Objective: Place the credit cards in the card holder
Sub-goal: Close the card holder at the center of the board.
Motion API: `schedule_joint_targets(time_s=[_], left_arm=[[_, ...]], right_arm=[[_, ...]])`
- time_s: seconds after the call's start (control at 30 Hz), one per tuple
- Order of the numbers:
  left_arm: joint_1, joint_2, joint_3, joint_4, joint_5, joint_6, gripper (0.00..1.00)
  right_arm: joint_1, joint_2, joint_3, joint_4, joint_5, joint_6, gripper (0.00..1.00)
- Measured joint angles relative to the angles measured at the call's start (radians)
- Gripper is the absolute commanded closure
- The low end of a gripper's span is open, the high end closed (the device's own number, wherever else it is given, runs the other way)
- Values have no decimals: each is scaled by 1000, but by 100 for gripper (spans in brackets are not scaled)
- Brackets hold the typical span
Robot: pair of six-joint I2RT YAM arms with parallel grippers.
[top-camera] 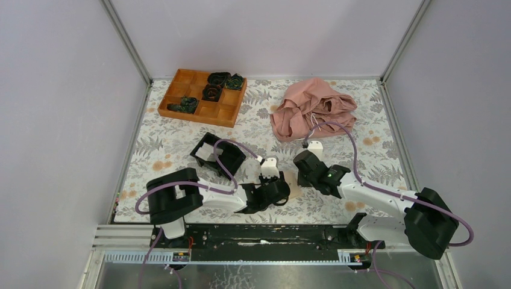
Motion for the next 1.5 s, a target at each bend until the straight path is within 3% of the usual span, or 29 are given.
schedule_joint_targets(time_s=[1.5], left_arm=[[4, 43, 44, 2, 1, 45, 56]], right_arm=[[98, 161, 50, 37, -4, -29, 100]])
